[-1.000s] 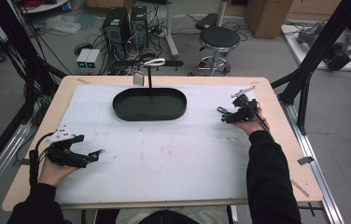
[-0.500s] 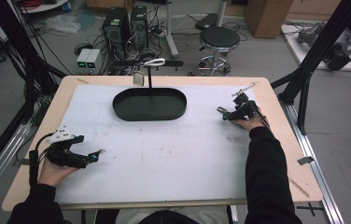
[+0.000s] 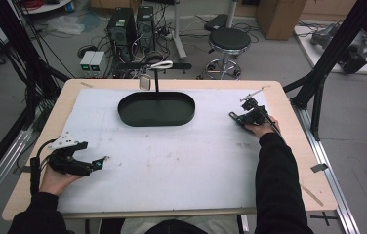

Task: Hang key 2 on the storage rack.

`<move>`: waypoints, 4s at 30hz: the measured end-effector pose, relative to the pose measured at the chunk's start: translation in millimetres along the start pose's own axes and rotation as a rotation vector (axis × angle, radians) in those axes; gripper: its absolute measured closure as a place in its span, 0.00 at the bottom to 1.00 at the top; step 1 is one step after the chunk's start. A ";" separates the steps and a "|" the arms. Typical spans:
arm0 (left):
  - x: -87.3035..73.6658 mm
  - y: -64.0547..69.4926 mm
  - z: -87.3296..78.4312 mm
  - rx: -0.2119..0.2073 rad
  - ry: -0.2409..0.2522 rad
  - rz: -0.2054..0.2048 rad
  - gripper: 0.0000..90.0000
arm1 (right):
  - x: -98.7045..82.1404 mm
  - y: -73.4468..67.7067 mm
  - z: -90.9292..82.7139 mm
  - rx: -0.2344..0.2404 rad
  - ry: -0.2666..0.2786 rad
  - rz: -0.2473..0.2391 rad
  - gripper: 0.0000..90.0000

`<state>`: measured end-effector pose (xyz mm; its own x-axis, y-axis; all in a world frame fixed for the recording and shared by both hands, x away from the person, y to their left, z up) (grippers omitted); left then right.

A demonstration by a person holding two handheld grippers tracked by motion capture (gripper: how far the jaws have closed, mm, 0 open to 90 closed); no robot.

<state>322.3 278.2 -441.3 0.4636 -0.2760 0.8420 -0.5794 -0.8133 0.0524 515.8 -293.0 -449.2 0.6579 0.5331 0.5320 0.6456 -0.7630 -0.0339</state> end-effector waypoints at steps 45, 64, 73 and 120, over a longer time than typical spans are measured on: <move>0.7 -0.7 -0.6 0.003 0.022 -0.011 0.02 | 33.7 -37.3 -87.4 0.075 0.239 -0.052 0.97; 0.6 0.7 2.9 -0.013 0.023 -0.012 0.02 | 67.2 -65.1 -102.3 0.120 0.339 -0.054 0.97; 0.6 1.9 3.4 -0.023 0.025 -0.008 0.02 | 84.8 -79.8 -98.6 0.147 0.359 -0.066 0.97; 0.9 4.0 3.5 -0.032 0.038 -0.006 0.02 | 165.2 -128.9 -51.5 0.059 0.422 -0.113 0.96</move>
<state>322.8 272.9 -442.2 0.4415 -0.2507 0.8615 -0.5984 -0.7977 0.0745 521.3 -125.5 -313.4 0.3736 0.4069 0.8336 0.7337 -0.6794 0.0028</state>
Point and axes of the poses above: each handheld gripper's, and its own axes: z roughly forward along the jaws, x roughly out of its top, y roughly to its right, the point moved 3 cm from there along z, roughly forward along the jaws, and after that the axes turned 6 degrees about x, right-handed, at the moved point
